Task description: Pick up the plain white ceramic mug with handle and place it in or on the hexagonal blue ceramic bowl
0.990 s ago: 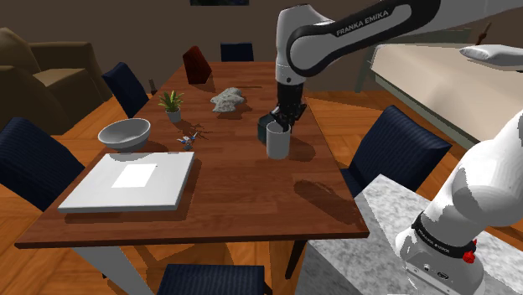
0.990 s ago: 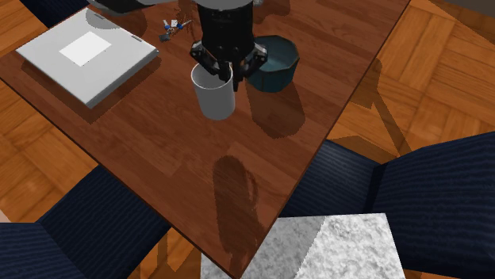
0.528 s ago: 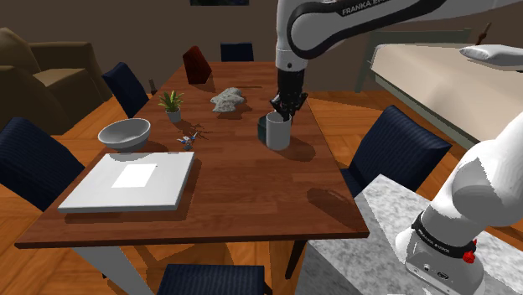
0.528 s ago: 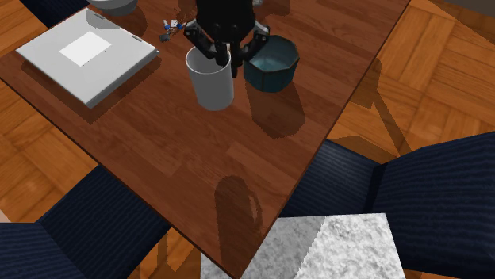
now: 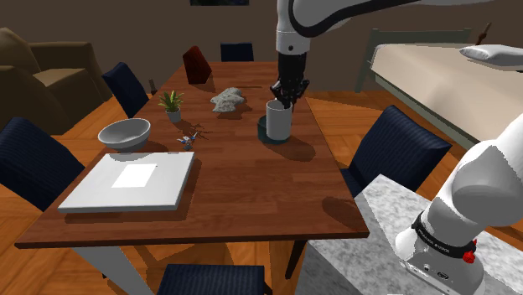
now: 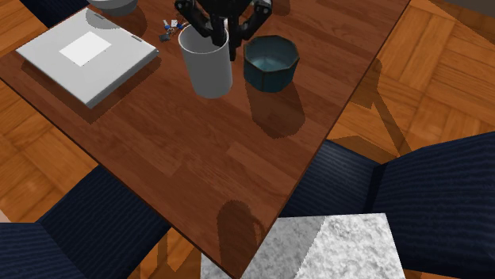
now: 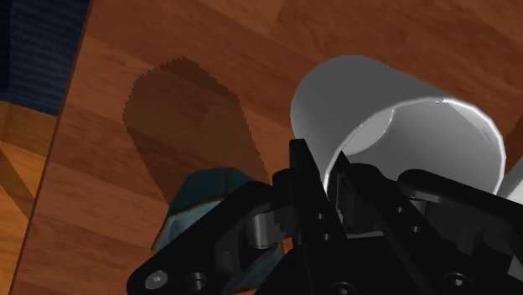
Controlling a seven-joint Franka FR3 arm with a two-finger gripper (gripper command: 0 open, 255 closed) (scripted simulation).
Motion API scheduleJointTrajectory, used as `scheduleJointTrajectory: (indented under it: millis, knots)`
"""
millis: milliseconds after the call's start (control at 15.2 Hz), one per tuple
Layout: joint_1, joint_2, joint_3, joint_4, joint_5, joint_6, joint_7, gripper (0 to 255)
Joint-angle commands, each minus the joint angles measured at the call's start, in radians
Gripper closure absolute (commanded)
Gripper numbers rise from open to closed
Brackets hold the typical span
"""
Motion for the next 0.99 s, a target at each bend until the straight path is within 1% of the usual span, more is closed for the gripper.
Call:
scheduleJointTrajectory:
  millis: [0,264,528,726,924]
  knots:
    - [-0.009,0.021,-0.011,0.036,-0.007,-0.017,-0.016,255]
    - [-0.042,0.121,-0.046,0.166,-0.031,-0.050,-0.076,255]
    - [-0.072,0.232,-0.077,0.321,-0.050,-0.094,-0.132,255]
    - [-0.093,0.327,-0.096,0.457,-0.062,-0.138,-0.172,255]
    - [-0.113,0.433,-0.113,0.618,-0.071,-0.193,-0.211,255]
